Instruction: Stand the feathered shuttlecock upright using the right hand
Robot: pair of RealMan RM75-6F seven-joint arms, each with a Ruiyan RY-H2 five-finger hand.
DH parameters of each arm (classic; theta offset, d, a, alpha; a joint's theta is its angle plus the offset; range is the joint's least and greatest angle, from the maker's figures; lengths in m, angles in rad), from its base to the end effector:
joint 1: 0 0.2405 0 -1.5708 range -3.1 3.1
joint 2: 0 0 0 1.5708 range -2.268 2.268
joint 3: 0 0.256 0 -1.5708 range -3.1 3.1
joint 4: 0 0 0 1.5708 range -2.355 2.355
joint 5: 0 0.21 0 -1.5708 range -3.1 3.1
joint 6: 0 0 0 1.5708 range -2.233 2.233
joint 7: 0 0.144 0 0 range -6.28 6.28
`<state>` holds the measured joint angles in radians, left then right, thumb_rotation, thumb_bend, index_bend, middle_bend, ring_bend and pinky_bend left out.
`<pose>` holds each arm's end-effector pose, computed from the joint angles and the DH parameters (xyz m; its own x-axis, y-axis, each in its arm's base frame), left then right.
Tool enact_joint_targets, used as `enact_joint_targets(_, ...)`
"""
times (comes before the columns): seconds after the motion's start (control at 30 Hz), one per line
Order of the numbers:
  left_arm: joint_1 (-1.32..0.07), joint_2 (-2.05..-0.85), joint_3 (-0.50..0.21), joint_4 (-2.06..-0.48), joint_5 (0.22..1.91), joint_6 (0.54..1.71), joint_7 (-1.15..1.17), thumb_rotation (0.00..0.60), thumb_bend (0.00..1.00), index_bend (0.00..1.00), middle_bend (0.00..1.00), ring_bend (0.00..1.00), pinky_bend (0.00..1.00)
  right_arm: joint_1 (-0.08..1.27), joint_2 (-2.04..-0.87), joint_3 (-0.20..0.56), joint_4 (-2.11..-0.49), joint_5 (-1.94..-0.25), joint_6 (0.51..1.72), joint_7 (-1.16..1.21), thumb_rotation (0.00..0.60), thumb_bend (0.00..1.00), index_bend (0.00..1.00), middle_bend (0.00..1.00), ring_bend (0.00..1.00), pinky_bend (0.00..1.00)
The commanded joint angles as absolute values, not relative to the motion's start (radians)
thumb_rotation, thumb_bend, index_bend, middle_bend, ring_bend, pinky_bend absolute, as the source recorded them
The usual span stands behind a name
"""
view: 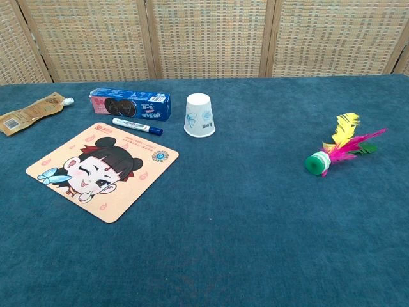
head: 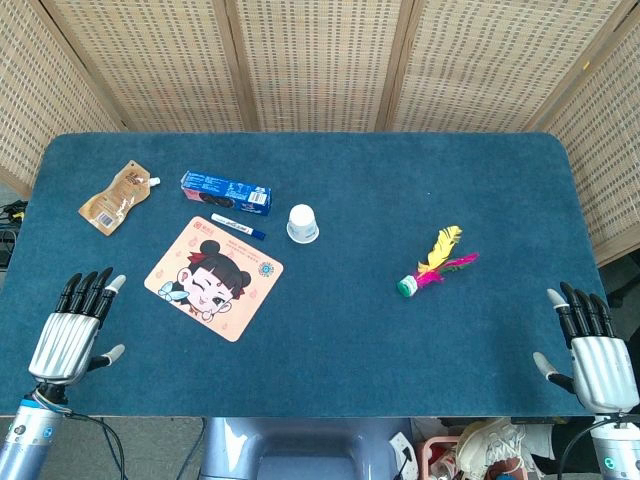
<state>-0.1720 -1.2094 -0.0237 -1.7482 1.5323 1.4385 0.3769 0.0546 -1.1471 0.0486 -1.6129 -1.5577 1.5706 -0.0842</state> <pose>-0.2560 0.1946 0.1101 0.5383 0.0219 0.8425 0.8345 -0.1532 -0.5292 -0.3015 -0.1707 0.1581 0.4454 0.0717 0.8924 -0.8932 -0.0337 0.4485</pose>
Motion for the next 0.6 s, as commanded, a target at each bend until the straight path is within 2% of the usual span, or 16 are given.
enact_joint_targets(0.03,-0.172,-1.209,-0.024,-1.748,1.531,1.438,0.377,0.600,0.13,0.00,0.00,0.00,0.00,0.055,-1.147,0.049,-1.612,-1.558,1.569,-0.085,0.600,0.23,0.00,0.00,0.00,0.00)
enact_joint_targets(0.6,-0.173,-1.208,-0.032,-1.744,1.520,1.436,0.369,0.600,0.13,0.00,0.00,0.00,0.00,0.065,-1.165,0.075,-1.602,-1.543,1.565,-0.079,0.600,0.23,0.00,0.00,0.00,0.00)
